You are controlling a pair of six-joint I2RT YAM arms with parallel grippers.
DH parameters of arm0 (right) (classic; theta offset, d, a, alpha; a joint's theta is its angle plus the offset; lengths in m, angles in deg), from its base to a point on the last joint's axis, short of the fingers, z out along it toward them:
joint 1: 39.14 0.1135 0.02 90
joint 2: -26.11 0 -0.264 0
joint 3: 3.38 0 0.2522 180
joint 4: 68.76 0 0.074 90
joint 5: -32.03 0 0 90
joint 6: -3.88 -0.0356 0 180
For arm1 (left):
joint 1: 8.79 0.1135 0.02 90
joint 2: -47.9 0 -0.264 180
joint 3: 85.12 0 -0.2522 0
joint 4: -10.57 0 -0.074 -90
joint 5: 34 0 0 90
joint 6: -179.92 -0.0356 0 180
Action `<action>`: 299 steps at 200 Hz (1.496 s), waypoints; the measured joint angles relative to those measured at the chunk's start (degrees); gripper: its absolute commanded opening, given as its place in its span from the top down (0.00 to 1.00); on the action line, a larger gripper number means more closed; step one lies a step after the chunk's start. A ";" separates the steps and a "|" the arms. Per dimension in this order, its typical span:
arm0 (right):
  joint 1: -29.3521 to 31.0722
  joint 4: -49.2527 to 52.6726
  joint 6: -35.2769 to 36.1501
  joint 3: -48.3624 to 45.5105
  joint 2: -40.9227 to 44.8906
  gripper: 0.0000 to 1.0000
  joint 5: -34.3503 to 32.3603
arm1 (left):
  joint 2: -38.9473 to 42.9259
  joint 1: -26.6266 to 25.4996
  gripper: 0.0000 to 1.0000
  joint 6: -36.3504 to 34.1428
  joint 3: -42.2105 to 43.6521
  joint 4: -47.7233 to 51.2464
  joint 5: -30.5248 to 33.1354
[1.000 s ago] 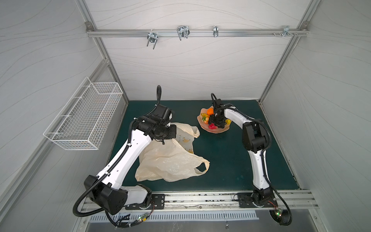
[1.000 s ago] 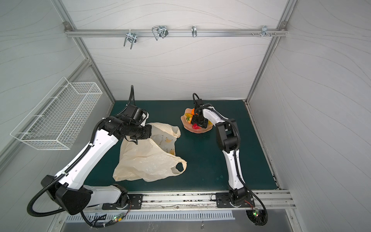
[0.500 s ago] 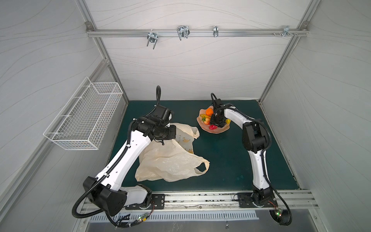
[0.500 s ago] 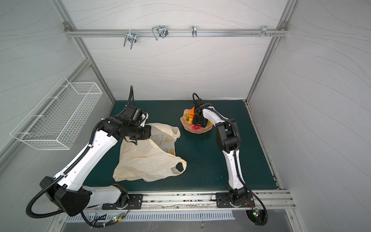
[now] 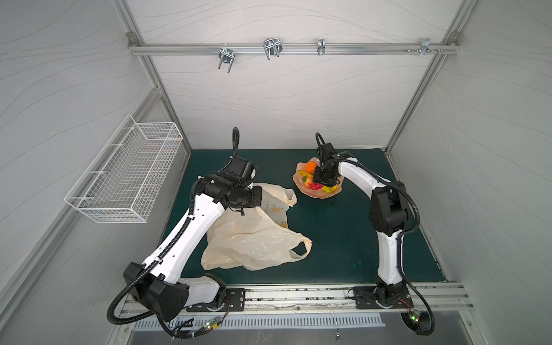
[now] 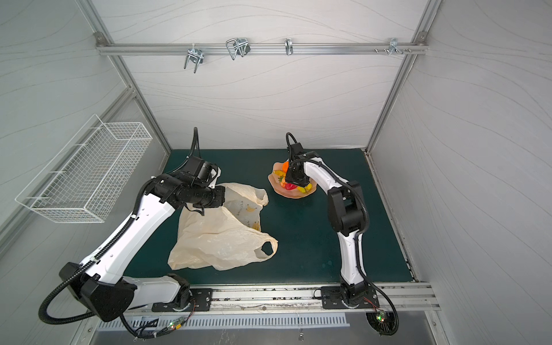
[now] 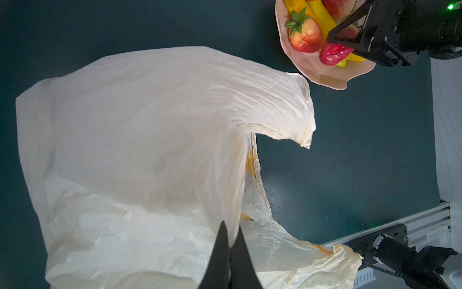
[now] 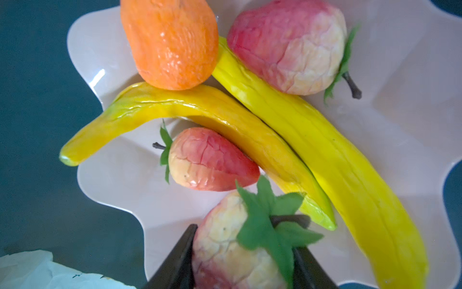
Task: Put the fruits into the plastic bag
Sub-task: 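Lower the right gripper onto the red strawberry and close it, then lift the strawberry with the right gripper and carry it toward the bag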
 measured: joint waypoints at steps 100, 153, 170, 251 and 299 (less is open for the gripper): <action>1.57 -3.91 -1.36 -10.84 11.10 0.59 3.98 | 0.00 0.00 1.00 0.02 0.00 -0.17 0.00; 3.56 -8.11 -4.76 -23.69 23.65 0.59 6.38 | 0.00 0.00 1.00 0.02 0.00 -0.55 0.00; 4.48 -9.88 -6.58 -29.03 28.24 0.59 7.28 | 0.00 0.00 1.00 0.04 0.00 -0.61 0.00; 9.09 -16.09 -16.61 -50.77 43.69 0.60 10.43 | -0.09 0.00 1.00 0.09 0.00 -1.03 -0.07; 9.20 -22.01 -20.17 -56.13 45.35 0.60 13.14 | -0.09 0.00 1.00 0.09 0.00 -1.03 -0.42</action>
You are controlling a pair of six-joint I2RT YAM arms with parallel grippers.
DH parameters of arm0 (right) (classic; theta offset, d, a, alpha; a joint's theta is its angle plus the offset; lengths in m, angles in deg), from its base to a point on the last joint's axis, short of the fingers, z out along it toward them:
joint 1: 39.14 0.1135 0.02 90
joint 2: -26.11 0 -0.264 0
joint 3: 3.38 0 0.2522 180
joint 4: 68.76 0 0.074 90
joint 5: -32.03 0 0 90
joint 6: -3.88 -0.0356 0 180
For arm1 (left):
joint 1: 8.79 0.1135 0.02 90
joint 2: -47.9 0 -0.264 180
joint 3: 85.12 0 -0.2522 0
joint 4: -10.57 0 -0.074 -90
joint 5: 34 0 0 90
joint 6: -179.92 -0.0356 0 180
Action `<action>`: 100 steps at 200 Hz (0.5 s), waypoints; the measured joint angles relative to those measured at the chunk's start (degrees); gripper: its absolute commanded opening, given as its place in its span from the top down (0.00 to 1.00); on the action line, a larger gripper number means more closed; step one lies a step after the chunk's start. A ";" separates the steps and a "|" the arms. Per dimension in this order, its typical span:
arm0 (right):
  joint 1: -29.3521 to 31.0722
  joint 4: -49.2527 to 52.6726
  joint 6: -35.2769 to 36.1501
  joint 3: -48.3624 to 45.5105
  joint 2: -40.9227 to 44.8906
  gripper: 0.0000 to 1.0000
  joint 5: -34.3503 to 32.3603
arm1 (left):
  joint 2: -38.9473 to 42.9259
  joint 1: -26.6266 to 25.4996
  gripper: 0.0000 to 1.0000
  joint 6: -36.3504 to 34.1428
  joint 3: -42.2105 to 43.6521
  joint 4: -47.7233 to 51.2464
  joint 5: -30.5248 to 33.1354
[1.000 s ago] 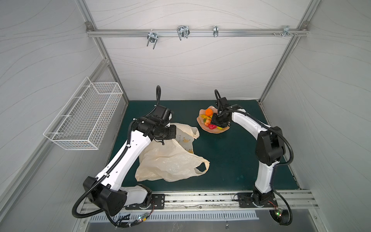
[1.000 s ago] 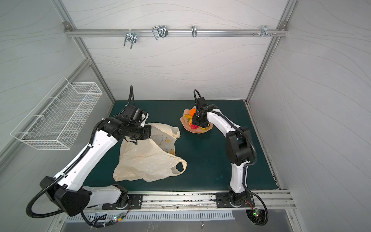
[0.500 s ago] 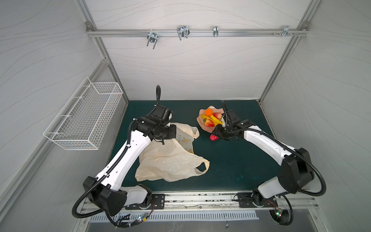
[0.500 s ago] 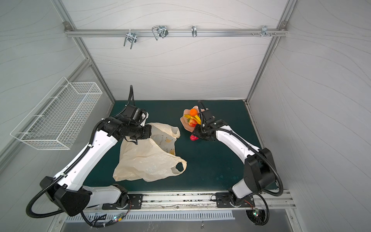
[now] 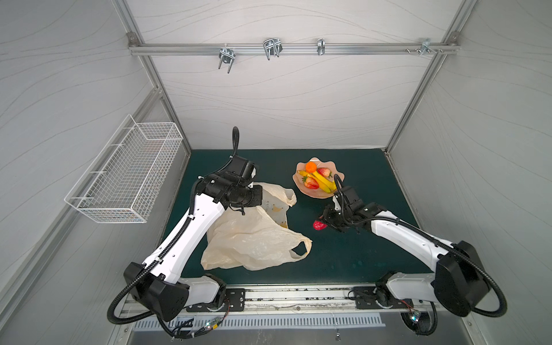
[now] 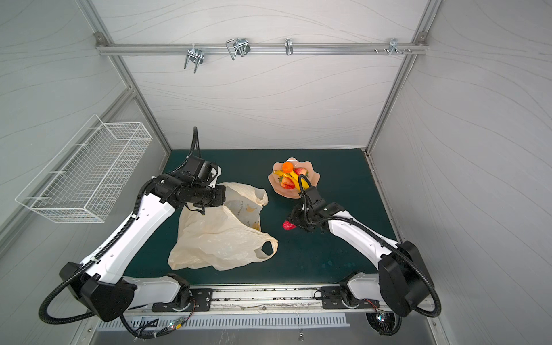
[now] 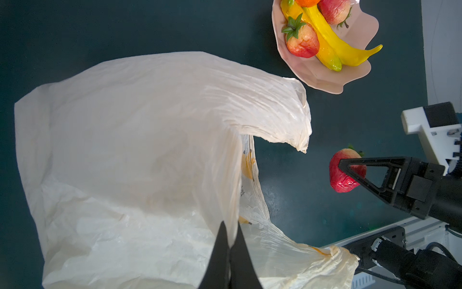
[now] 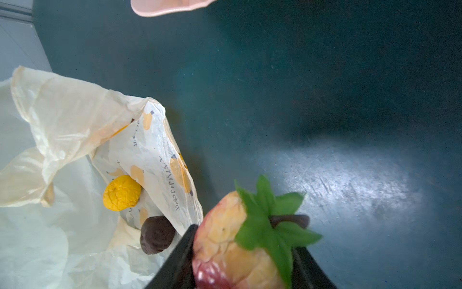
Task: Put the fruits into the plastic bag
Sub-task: 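Lift the strawberry with the right gripper and carry it toward the bag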
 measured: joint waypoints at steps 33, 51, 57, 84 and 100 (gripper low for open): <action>0.17 -6.32 -2.54 -2.97 0.00 0.60 3.30 | 0.00 0.00 1.00 0.00 0.00 0.02 -0.46; 0.66 -10.12 -4.33 -4.13 -0.07 0.60 5.01 | 0.00 0.00 1.00 0.00 0.00 0.00 -0.63; 0.87 -11.41 -4.94 -4.44 -0.13 0.60 5.46 | 0.00 0.00 1.00 0.00 0.00 0.00 -0.66; 2.62 -16.79 -7.37 -4.76 -1.99 0.60 7.72 | 0.00 0.00 1.00 0.02 0.00 0.00 -0.85; 3.91 -19.41 -8.52 -4.76 -3.82 0.60 8.98 | 0.00 0.00 1.00 0.07 0.00 0.00 -0.98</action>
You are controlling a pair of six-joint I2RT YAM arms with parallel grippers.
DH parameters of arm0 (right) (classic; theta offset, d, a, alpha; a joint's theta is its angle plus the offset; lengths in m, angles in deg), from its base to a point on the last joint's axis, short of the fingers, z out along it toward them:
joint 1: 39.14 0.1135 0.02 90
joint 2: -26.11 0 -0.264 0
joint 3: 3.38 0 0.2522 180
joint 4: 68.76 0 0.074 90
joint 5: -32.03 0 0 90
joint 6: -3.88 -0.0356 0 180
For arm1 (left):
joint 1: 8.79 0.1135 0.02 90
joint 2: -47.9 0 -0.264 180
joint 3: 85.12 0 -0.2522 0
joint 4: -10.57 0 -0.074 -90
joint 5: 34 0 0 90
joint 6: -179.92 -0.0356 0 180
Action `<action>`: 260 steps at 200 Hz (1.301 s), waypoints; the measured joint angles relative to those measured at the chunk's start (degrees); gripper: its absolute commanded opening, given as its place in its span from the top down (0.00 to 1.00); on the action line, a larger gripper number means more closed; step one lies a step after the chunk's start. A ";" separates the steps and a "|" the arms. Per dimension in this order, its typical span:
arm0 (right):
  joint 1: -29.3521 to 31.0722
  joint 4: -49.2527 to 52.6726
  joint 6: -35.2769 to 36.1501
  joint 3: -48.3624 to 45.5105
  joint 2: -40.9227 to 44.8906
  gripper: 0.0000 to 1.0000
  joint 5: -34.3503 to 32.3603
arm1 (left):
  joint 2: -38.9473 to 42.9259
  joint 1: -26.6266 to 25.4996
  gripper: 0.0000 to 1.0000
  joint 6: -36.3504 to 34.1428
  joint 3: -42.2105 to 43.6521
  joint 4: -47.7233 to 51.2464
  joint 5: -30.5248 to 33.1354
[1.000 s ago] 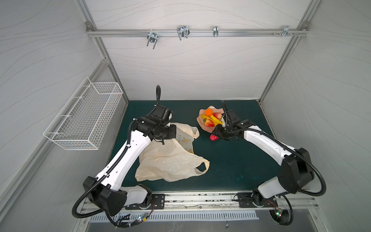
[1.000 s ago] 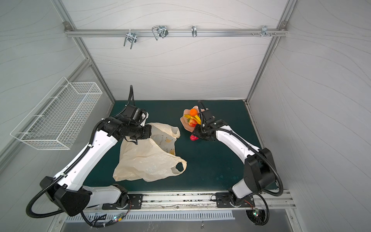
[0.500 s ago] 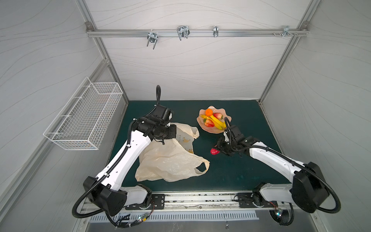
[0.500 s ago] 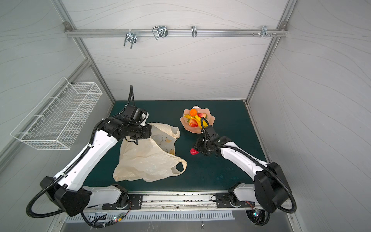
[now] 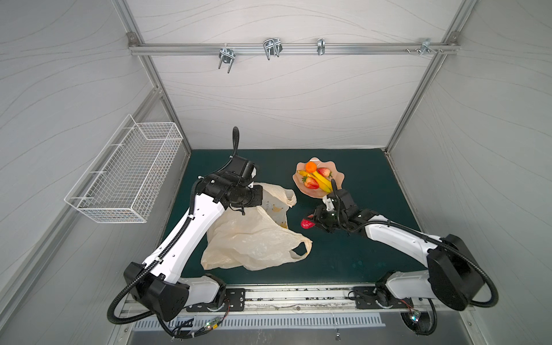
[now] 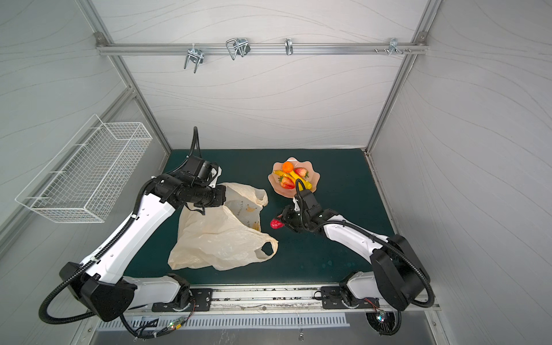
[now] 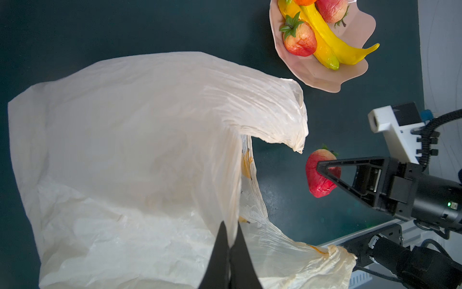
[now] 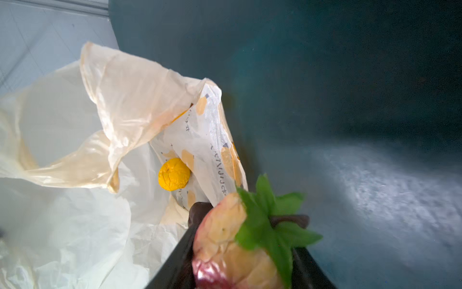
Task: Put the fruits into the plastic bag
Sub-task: 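Lift the strawberry with the right gripper and carry it toward the bag, then push the strawberry into the bag opening held by the left gripper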
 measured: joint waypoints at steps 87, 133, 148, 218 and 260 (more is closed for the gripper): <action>8.68 -9.18 -4.94 7.15 -10.95 0.64 6.91 | -0.87 0.00 1.00 0.39 -0.07 -0.02 -1.46; 10.95 -9.01 -4.04 14.58 -16.31 0.65 10.43 | -1.29 0.00 1.00 0.83 -0.07 -0.11 -1.97; 11.93 -8.87 -3.74 16.94 -18.60 0.65 11.76 | -1.46 0.00 1.00 1.07 -0.07 -0.31 -2.03; 16.94 -9.35 -5.05 29.03 -30.86 0.68 17.05 | -1.70 0.00 1.00 1.70 -0.09 -2.08 -2.21; 18.78 -9.94 -7.87 34.69 -38.07 0.65 20.09 | -1.75 0.00 1.00 1.81 -0.09 -2.56 -2.25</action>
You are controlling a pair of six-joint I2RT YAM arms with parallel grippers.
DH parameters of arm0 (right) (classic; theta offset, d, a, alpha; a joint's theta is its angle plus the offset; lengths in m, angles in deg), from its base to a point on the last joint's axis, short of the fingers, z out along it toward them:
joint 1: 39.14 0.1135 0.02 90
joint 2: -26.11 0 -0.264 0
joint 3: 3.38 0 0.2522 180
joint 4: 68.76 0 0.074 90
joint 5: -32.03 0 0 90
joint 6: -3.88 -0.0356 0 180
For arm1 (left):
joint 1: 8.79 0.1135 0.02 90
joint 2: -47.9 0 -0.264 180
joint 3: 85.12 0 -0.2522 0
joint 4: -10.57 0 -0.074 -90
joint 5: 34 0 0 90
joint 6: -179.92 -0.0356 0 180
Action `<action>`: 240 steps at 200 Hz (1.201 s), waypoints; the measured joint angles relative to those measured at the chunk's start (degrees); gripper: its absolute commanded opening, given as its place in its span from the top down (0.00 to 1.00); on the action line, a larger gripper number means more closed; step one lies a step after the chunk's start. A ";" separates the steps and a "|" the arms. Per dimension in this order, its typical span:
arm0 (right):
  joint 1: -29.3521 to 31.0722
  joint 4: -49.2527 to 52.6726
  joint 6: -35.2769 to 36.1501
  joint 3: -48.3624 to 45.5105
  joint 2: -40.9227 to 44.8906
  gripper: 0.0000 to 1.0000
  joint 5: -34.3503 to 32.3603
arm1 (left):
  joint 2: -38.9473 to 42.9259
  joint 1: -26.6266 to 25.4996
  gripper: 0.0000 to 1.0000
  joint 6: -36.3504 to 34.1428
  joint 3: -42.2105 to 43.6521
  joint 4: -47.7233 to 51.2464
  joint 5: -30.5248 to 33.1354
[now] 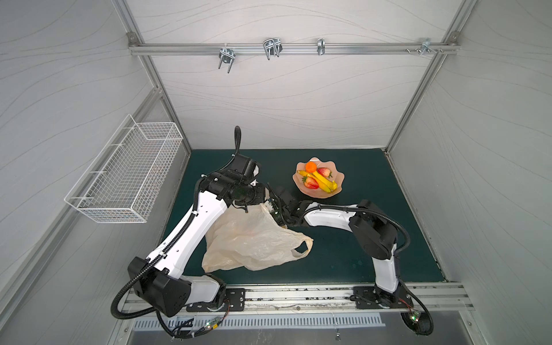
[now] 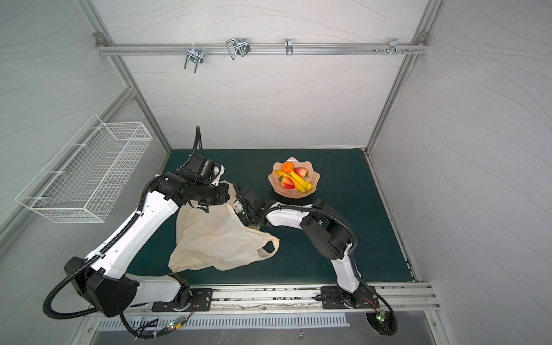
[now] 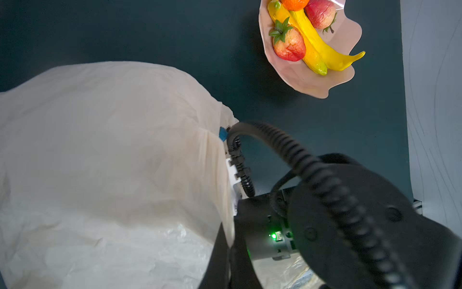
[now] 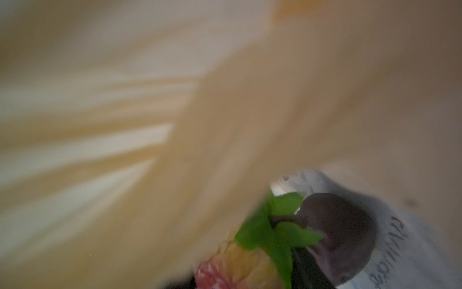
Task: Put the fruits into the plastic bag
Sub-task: 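Push the strawberry into the bag opening held by the left gripper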
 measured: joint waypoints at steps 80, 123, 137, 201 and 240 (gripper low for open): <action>1.03 -0.96 -7.85 8.72 -9.29 0.51 4.39 | -0.20 0.66 1.00 0.13 0.00 -0.24 0.55; 1.40 -0.96 -10.12 10.27 -11.56 0.24 7.48 | -0.22 0.74 1.00 0.11 0.00 -0.35 0.66; 1.53 -1.25 -10.36 10.29 -11.58 0.17 8.09 | -0.24 0.74 1.00 0.11 0.00 -0.26 0.68; 0.83 -3.89 -10.43 8.48 -10.93 0.01 8.70 | -0.22 0.61 1.00 0.09 0.00 -0.50 0.70; -0.83 -6.19 -10.60 2.23 -7.06 0.01 8.28 | -0.22 0.57 1.00 0.07 0.00 -0.50 0.74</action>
